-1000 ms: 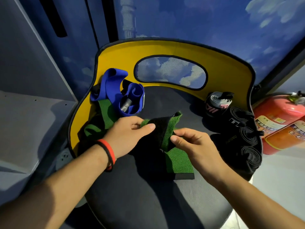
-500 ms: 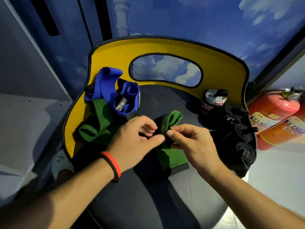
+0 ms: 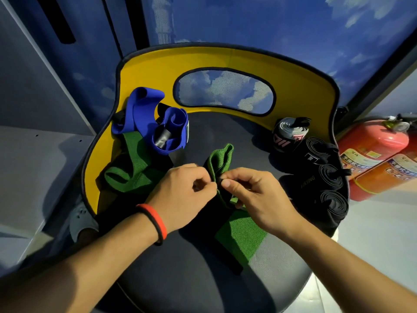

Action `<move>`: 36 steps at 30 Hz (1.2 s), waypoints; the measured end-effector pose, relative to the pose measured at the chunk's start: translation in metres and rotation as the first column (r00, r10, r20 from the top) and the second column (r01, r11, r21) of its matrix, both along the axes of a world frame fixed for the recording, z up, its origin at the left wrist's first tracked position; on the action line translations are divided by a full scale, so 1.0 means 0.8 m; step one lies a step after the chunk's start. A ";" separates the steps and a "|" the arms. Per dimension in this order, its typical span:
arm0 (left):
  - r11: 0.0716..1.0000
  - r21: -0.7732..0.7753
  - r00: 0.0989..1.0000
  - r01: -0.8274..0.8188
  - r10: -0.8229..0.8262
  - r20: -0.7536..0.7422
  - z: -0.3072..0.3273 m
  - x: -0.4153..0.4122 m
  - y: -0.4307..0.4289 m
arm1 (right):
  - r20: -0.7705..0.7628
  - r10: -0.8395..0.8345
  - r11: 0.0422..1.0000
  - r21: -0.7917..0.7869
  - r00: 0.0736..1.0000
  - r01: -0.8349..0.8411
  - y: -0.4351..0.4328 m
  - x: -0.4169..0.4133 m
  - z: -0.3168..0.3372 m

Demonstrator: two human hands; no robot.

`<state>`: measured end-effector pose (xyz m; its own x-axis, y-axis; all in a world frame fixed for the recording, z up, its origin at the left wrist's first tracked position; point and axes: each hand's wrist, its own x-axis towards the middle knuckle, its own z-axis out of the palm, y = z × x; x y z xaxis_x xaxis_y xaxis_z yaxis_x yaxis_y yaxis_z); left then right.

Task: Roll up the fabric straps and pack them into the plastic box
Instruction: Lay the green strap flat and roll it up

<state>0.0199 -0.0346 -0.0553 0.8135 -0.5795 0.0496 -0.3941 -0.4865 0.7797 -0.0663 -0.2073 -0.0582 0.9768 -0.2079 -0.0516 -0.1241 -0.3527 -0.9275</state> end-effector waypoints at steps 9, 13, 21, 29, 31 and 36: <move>0.993 0.091 0.976 -0.074 0.091 -0.200 0.008 0.002 -0.001 | 0.150 0.087 0.948 -0.315 0.985 -0.036 0.004 -0.005 -0.004; 0.998 0.035 0.964 -0.052 0.059 -0.260 0.015 0.006 -0.001 | 0.050 -0.113 0.975 -0.187 0.992 0.121 -0.016 0.004 -0.007; 0.984 0.178 0.971 -0.024 0.065 -0.229 0.031 0.028 0.030 | 0.042 -0.356 0.894 -0.274 0.934 0.353 -0.073 0.004 0.009; 0.947 0.120 0.883 0.299 -0.226 -0.410 0.023 0.016 0.025 | -0.007 -0.417 0.909 0.006 0.909 0.417 -0.058 0.014 0.006; 0.924 0.094 0.840 0.370 -0.289 -0.460 0.012 0.004 0.019 | -0.120 -0.386 0.886 0.227 0.915 0.404 -0.044 0.016 0.008; 0.916 0.068 0.836 0.394 -0.327 -0.440 -0.012 -0.005 0.003 | -0.160 -0.337 0.860 0.350 0.928 0.373 -0.031 0.022 0.002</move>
